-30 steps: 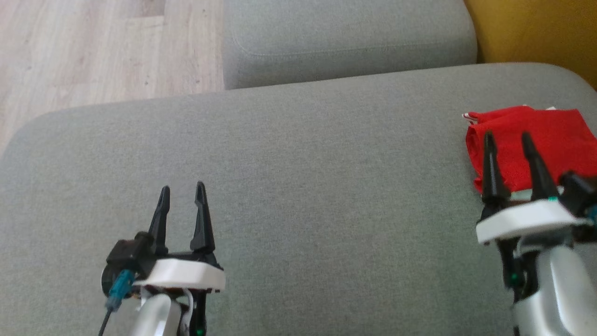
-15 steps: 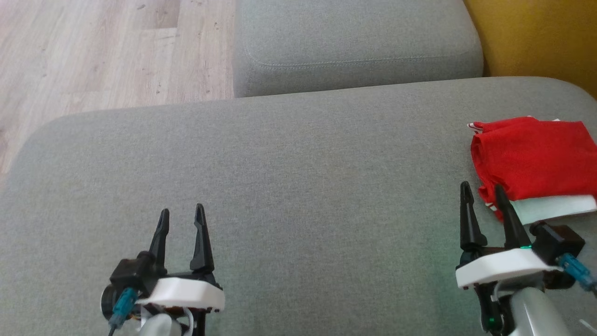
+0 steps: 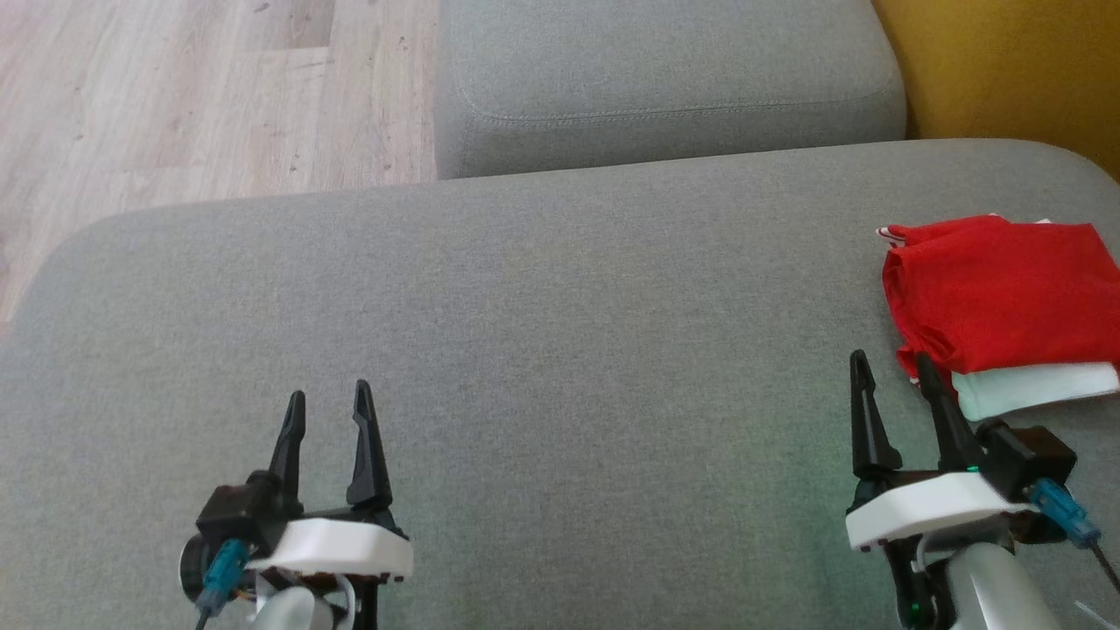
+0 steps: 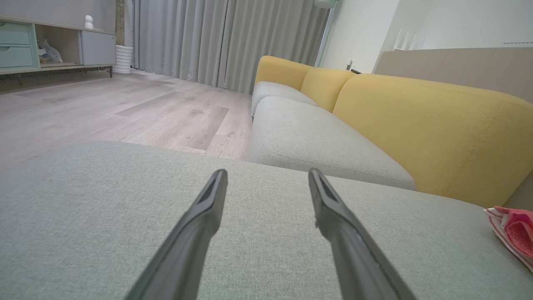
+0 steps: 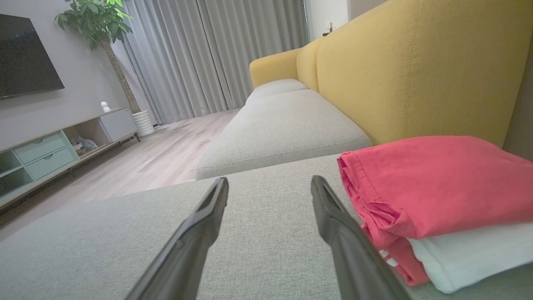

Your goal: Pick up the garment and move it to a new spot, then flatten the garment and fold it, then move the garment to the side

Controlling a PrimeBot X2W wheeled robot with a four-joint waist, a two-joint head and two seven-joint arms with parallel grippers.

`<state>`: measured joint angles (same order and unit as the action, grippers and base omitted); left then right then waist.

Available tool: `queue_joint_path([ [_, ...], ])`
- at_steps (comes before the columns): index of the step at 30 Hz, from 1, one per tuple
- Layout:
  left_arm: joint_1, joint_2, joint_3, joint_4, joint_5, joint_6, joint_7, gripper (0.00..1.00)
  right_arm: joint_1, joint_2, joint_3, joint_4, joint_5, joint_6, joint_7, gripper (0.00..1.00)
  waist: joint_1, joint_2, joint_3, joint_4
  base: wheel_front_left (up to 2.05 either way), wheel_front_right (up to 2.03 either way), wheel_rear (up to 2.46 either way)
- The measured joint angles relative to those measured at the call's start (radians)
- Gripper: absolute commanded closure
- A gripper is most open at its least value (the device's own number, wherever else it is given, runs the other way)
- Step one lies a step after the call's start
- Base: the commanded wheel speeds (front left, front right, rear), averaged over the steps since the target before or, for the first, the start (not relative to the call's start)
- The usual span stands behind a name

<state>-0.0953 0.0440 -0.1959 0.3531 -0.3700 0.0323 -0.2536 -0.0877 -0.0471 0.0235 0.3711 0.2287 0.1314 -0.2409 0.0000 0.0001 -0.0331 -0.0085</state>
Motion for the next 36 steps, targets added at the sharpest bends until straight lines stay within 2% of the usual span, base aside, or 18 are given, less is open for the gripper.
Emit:
queue_joint_path([
  [9,-0.001,0.0,0.013,-0.031,0.004,0.012,0.0,0.0,0.0,0.0,-0.001,0.002,-0.073,0.0,-0.003,0.0,0.0,0.0,0.004,-0.006,0.0,0.0,0.0],
  [14,-0.001,0.0,0.018,-0.03,0.019,0.04,0.0,0.0,0.0,0.0,-0.001,0.002,-0.083,0.0,-0.007,0.0,0.0,0.0,0.009,-0.009,0.0,0.0,0.0],
  [20,-0.002,0.0,0.012,0.002,-0.001,0.048,0.0,0.0,0.0,0.0,-0.001,0.001,-0.09,0.0,-0.007,0.0,0.0,0.0,0.012,-0.009,0.0,0.0,0.0],
  [35,-0.004,0.0,0.018,0.023,-0.074,0.018,0.0,0.0,0.0,0.0,-0.001,-0.009,-0.086,0.0,-0.007,0.0,0.0,0.0,0.017,-0.014,0.0,0.0,0.0],
  [36,-0.004,0.0,0.018,0.022,-0.125,-0.012,0.0,0.0,0.0,0.0,0.0,-0.009,-0.086,0.0,-0.007,0.0,0.0,0.0,0.018,-0.015,0.0,0.0,0.0],
])
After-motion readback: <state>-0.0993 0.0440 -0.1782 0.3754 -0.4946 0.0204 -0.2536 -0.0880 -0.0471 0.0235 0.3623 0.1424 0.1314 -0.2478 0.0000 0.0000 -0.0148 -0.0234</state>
